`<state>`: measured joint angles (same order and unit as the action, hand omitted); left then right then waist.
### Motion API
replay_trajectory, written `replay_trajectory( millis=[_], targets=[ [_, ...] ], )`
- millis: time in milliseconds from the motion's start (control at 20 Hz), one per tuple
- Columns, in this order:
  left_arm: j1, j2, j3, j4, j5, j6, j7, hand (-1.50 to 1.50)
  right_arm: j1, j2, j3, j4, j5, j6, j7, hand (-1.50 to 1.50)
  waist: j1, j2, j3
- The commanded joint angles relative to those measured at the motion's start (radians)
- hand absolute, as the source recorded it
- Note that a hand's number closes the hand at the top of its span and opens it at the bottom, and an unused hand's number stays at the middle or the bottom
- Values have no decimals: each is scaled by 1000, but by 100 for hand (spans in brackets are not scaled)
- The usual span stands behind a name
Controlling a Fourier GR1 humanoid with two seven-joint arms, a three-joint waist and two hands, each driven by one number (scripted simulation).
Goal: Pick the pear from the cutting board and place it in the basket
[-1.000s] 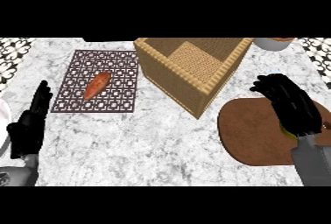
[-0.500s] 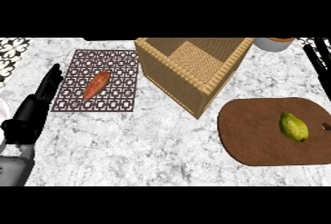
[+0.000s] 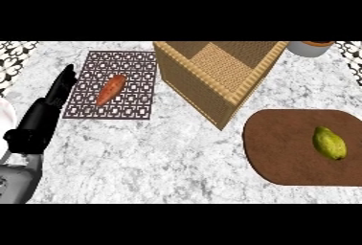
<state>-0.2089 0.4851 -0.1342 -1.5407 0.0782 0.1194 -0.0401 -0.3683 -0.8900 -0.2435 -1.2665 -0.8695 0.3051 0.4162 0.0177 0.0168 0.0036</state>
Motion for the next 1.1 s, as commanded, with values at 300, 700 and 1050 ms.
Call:
replay_trajectory(
  millis=[300,700,1050],
  targets=[
    [-22,-1,2,-6,0,-16,-3,0,30,-236,70,196,86,752,-88,-150,23,3,5],
    [-18,-8,-4,5,-14,-29,-9,0,-88,-187,103,401,352,940,-231,-150,53,6,4],
    [-86,-62,-33,46,-48,-5,32,0,-130,-118,121,454,556,954,-378,-150,24,5,5]
  ],
)
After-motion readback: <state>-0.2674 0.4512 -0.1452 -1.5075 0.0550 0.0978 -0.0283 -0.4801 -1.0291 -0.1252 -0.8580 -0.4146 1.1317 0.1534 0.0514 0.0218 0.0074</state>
